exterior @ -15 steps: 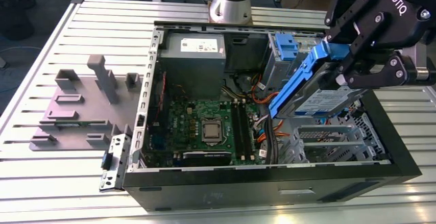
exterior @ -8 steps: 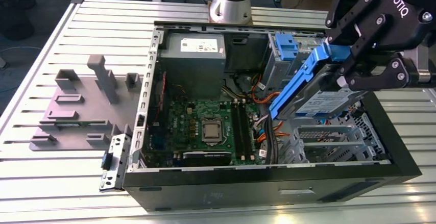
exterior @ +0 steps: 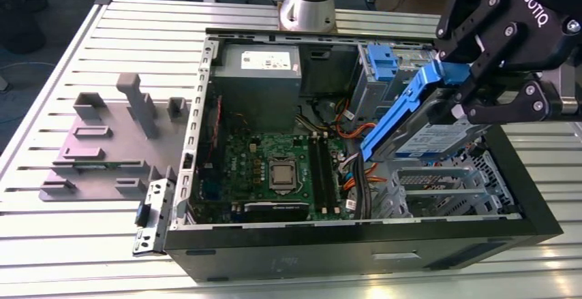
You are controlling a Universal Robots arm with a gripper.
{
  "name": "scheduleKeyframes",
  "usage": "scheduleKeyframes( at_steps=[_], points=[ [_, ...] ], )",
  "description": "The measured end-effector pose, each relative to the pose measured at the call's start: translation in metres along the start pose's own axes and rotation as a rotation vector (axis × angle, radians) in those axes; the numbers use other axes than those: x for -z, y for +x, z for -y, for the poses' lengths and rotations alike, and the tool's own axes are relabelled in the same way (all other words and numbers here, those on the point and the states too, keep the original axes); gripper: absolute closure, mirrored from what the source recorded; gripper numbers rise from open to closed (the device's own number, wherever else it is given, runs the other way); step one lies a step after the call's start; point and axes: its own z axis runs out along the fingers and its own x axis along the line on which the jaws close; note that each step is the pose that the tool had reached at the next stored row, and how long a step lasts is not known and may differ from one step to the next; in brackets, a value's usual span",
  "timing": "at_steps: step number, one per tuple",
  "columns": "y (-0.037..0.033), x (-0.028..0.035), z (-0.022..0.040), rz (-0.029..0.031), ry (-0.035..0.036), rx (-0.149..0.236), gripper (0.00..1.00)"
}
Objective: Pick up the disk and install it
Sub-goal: 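Insert the disk into the insertion slot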
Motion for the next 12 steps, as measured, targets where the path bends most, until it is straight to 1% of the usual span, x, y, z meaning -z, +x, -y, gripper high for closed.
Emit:
scheduleKeyframes(
  at_steps=[12],
  points=[
    [0.0022, -0.0008, 0.002, 0.0002, 0.0, 0.0, 0.63]
  ],
)
